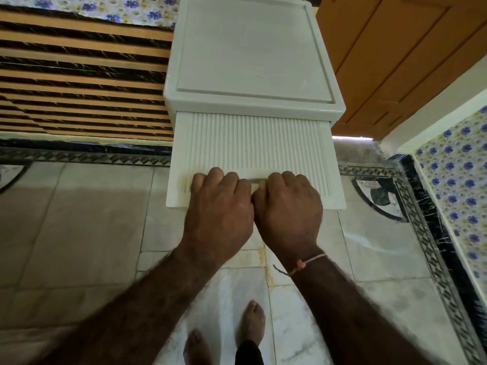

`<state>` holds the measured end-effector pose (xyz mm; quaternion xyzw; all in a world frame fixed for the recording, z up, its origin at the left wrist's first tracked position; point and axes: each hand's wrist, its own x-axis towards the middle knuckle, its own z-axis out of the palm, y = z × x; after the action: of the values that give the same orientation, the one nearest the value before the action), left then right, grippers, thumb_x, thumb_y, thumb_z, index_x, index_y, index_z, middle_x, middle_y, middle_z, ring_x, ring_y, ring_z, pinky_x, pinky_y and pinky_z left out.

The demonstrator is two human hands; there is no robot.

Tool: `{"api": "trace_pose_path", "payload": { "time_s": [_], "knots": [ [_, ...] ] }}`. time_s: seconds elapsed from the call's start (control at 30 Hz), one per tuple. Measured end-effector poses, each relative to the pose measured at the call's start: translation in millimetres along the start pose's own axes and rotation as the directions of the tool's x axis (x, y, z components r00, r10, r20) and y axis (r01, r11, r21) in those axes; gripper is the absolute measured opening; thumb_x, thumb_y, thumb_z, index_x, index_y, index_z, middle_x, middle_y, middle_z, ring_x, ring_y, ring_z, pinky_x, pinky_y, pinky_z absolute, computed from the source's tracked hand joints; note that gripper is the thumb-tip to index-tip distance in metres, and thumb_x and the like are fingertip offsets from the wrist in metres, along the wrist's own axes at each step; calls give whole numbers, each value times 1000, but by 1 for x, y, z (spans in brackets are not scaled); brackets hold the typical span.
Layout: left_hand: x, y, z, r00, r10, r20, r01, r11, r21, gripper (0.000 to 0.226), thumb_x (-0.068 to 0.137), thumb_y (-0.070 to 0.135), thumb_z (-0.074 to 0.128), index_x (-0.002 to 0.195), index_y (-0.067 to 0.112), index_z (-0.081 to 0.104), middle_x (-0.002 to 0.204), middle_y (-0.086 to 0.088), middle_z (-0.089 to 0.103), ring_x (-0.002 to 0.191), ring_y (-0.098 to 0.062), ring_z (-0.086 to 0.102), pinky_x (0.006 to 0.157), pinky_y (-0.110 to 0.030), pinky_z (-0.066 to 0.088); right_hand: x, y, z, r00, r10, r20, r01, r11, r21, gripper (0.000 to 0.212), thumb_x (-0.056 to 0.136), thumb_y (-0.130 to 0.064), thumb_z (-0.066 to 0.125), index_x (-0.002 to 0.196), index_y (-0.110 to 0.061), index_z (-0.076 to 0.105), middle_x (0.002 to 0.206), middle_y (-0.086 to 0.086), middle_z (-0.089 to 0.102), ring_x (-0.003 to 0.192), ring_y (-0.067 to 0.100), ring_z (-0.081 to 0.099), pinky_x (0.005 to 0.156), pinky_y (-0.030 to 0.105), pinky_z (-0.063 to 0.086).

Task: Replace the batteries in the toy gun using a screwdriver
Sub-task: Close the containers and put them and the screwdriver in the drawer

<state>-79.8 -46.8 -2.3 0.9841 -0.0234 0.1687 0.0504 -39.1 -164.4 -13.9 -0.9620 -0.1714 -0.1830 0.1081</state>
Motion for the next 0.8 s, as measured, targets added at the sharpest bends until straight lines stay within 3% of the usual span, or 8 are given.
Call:
{"api": "trace_pose_path", "payload": {
  "time_s": [0.1, 0.23, 0.37, 0.43, 0.53, 0.6, 0.7, 0.8],
  "knots": [
    [-11, 5, -7, 999, 51, 20, -51, 999, -4, 26, 84, 25, 41, 70, 14, 60, 65, -4, 58, 69, -27, 52, 69, -40, 38, -13, 2, -10, 999, -36, 8, 36, 999, 0, 32, 88, -23, 51, 58, -20, 40, 53, -2, 40, 50, 16, 38, 45, 25, 26],
    [-32, 8, 13, 991, 81, 110, -78, 997, -29, 9, 74, 21, 66, 70, 15, 60, 67, -4, 58, 70, -26, 52, 68, -40, 38, -39, 11, 7, 995, -46, 85, 41, 997, 65, 23, 85, -20, 56, 63, -17, 48, 60, 0, 46, 56, 17, 41, 47, 30, 36],
    [-38, -1, 46, 965, 61, 254, -65, 998, 6, 9, 73, 19, 69, 80, 15, 64, 76, -4, 61, 75, -25, 53, 70, -41, 41, -54, 14, 38, 966, -35, 254, 7, 994, 112, 6, 85, -19, 56, 87, -13, 57, 86, 5, 58, 72, 20, 53, 60, 35, 49],
    [-42, -5, 63, 945, 27, 326, -37, 999, 26, 20, 76, 20, 64, 95, 15, 65, 88, -4, 63, 82, -24, 55, 75, -41, 42, -62, 16, 50, 931, -26, 364, -9, 995, 95, 24, 83, -17, 57, 106, -11, 57, 109, 8, 58, 81, 23, 56, 66, 35, 51],
    [-40, -7, 80, 905, -31, 424, 13, 999, 44, 44, 79, 20, 60, 123, 14, 57, 112, -4, 60, 96, -25, 58, 82, -42, 43, -65, 23, 63, 868, -33, 495, -15, 996, 93, 55, 84, -20, 58, 136, -12, 42, 143, 6, 40, 92, 26, 58, 72, 36, 53],
    [-35, -11, 90, 876, -62, 478, 39, 998, 59, 60, 82, 21, 56, 140, 13, 43, 131, -4, 52, 105, -26, 56, 86, -43, 43, -60, 27, 71, 825, -42, 564, -24, 994, 110, 65, 87, -23, 55, 146, -13, 29, 156, 1, 22, 100, 27, 56, 76, 39, 54],
    [-25, -17, 103, 850, -93, 518, 59, 995, 81, 72, 87, 23, 54, 151, 12, 26, 148, -4, 38, 115, -27, 53, 92, -44, 42, -47, 35, 82, 758, -61, 649, -17, 993, 113, 73, 90, -27, 54, 152, -14, 17, 163, -2, 0, 108, 29, 53, 82, 42, 52],
    [-12, -23, 117, 837, -116, 535, 67, 992, 110, 74, 88, 24, 53, 153, 11, 22, 152, -5, 35, 115, -28, 53, 93, -44, 44, -31, 42, 96, 705, -87, 703, 13, 994, 110, 78, 89, -30, 56, 153, -15, 13, 163, -3, -8, 115, 30, 50, 89, 45, 51]
  ]
}}
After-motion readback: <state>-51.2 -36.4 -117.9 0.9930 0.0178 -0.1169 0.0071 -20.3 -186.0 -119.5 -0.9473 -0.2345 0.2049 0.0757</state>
